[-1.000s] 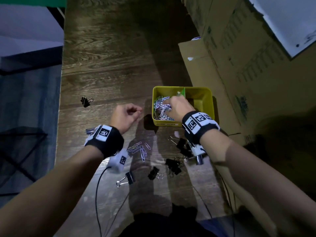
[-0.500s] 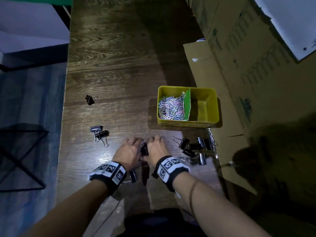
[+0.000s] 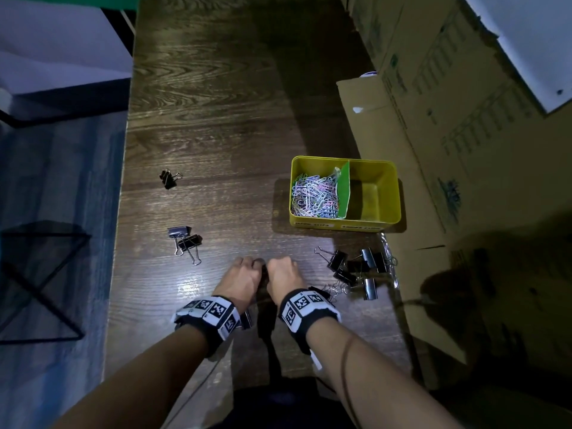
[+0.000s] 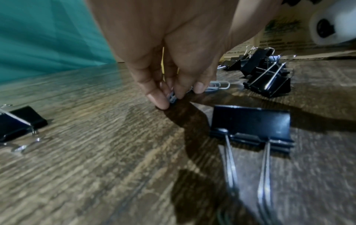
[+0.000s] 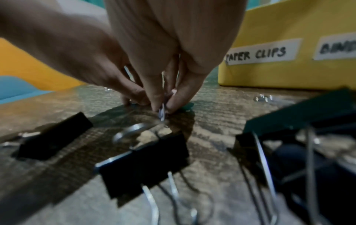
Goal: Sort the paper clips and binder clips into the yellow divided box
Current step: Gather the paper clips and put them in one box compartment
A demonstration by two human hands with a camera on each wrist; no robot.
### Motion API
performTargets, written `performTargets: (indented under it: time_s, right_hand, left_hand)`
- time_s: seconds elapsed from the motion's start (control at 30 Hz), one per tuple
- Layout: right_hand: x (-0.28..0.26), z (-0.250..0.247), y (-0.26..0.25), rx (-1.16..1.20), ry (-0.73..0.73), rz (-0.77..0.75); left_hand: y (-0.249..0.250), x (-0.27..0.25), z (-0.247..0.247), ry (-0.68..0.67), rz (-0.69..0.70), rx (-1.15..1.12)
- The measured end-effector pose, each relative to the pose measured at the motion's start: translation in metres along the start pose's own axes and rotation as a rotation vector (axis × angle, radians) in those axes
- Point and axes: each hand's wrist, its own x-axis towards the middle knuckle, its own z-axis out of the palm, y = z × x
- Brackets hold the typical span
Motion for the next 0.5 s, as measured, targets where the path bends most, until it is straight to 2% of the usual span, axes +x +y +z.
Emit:
performTargets:
  time_s: [0.17,0.27,0.4,0.5]
  right_hand:
    - [0.004,0.001,0.001,0.037,0.002,0.031]
    - [0.007,0.002,0.000,0.010,-0.010,0.017]
    - [0.009,0.003,0.002,-0.025,-0.001,-0.007]
    - [0.011,0.001,0.005,0.024,0.000,0.048]
  left_hand:
    - [0.004,0.000,-0.016,-0.103,0.065,0.124]
    - [0.004,-0.001,-0.025,-0.156,0.161,0.199]
    - [-0.001,-0.002,-0.028,-0.204,0.266,0.212]
    - [-0.004,-0.003,-0.029,-0.203,0.263,0.167]
